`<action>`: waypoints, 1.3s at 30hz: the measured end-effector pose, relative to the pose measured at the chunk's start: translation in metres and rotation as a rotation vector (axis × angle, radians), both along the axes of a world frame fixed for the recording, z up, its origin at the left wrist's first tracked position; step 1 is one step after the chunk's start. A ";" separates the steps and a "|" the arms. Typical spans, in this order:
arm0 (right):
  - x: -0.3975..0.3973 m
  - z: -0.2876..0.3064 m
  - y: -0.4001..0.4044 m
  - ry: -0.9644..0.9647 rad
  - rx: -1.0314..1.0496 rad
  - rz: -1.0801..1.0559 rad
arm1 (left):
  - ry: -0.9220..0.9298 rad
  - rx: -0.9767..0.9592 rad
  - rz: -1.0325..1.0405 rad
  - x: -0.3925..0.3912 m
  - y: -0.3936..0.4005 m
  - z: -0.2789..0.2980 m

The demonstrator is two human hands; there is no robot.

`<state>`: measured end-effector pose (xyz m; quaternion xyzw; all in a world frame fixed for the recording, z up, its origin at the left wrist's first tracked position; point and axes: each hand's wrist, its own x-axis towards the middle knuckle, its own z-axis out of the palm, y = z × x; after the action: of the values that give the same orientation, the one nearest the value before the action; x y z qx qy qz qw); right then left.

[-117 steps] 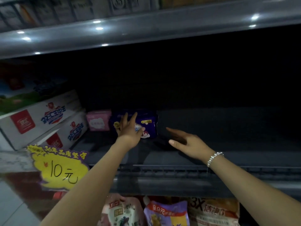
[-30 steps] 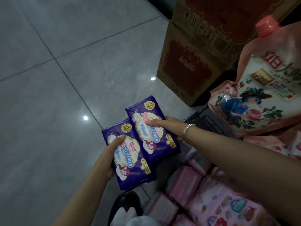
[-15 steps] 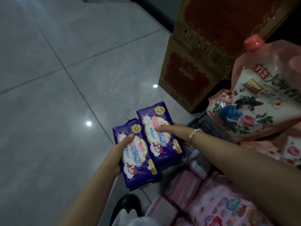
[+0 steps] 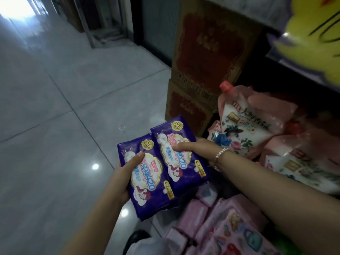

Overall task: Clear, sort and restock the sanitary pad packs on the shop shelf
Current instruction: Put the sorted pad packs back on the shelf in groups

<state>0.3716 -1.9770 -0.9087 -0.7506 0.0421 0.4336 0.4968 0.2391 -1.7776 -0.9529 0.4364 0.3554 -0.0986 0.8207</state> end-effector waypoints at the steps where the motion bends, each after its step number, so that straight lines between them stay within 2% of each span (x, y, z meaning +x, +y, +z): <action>1: -0.004 0.019 -0.006 -0.027 0.007 -0.010 | -0.015 -0.003 -0.011 0.001 -0.004 0.017; 3: -0.013 0.059 -0.019 -0.101 0.025 -0.040 | -0.070 -0.027 -0.044 0.003 -0.011 0.056; 7: -0.039 0.136 -0.049 -0.247 0.089 -0.064 | -0.166 0.027 -0.108 0.003 -0.027 0.134; 8: -0.054 0.170 -0.064 -0.321 0.113 -0.080 | -0.197 0.062 -0.133 -0.003 -0.037 0.167; 11: -0.073 0.218 -0.082 -0.407 0.166 -0.125 | -0.247 0.083 -0.176 -0.002 -0.052 0.214; 15: -0.119 0.290 -0.128 -0.524 0.159 -0.297 | -0.352 0.045 -0.284 -0.023 -0.093 0.288; 18: -0.146 0.332 -0.164 -0.636 0.096 -0.404 | -0.418 0.049 -0.309 -0.028 -0.130 0.318; 24: -0.165 0.374 -0.232 -0.913 -0.166 -0.537 | -0.539 -0.076 -0.190 -0.023 -0.221 0.323; 30: -0.136 0.401 -0.284 -1.151 -0.627 -0.474 | -0.607 -0.235 -0.052 -0.004 -0.275 0.312; 34: -0.095 0.402 -0.297 -1.113 -0.881 -0.314 | -0.550 -0.295 -0.063 0.007 -0.297 0.298; 39: -0.052 0.376 -0.300 -1.009 -0.907 -0.167 | -0.530 -0.364 -0.127 0.025 -0.304 0.278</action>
<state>0.3194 -2.2766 -0.5325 -0.9891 0.0405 -0.0695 0.1237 0.2639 -2.0817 -0.6748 0.3141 0.0779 -0.0946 0.9414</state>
